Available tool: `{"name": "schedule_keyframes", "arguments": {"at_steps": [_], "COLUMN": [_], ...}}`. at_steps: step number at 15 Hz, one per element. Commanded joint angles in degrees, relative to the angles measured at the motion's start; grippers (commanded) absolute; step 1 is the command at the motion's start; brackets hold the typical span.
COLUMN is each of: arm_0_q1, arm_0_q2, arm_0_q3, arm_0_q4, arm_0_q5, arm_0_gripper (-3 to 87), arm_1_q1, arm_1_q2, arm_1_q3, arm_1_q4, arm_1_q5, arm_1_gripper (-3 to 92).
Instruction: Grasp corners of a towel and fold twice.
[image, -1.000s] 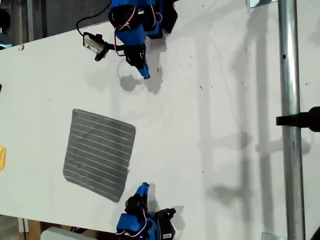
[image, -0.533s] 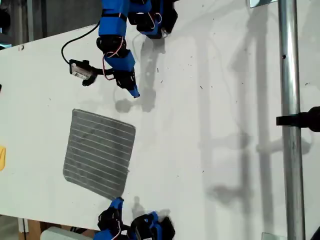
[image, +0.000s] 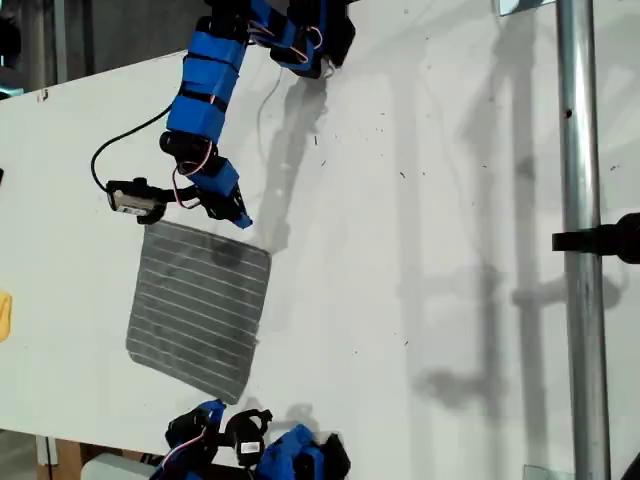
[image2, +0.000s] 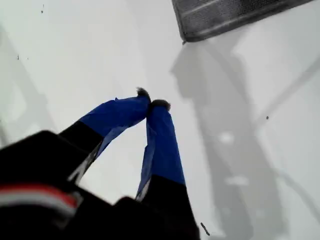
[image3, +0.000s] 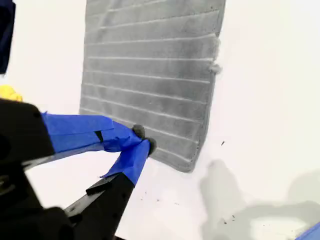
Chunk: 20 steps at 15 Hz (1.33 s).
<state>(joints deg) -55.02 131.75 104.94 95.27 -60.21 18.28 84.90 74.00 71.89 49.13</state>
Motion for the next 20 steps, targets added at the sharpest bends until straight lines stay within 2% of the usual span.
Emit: {"name": "schedule_keyframes", "arguments": {"at_steps": [1, 4, 10, 11, 13, 17, 20], "arm_0_q1": [-5.3, -8.3, -8.0, -8.0, -8.0, -8.0, -7.9], "arm_0_q2": [-0.8, -1.1, -1.4, -1.4, -1.4, -1.5, -1.1], "arm_0_q3": [-2.0, -0.5, 3.1, 3.7, 4.7, 5.3, 6.6], "arm_0_q4": [0.3, 0.1, -1.7, -1.8, -2.4, -3.1, -3.2], "arm_0_q5": [1.0, 2.2, 2.2, 2.2, 2.2, 2.4, 2.4], "arm_0_gripper": [-2.7, -2.5, -2.4, -2.2, -2.2, -2.2, -2.2], "arm_1_q1": [2.1, 4.0, 5.3, 5.2, 5.1, 5.6, 5.8], "arm_1_q2": [-5.5, -14.6, -30.4, -32.9, -34.6, -36.7, -40.3], "arm_1_q3": [-13.0, -22.1, -24.3, -25.5, -25.9, -25.9, -26.6], "arm_1_q4": [1.8, 1.2, -18.7, -20.0, -20.3, -19.7, -19.4], "arm_1_q5": [-3.9, -8.5, -9.7, -9.5, -9.6, -9.8, -10.5], "arm_1_gripper": [-0.3, 2.9, 1.5, 3.4, 20.5, 28.9, 31.1]}}
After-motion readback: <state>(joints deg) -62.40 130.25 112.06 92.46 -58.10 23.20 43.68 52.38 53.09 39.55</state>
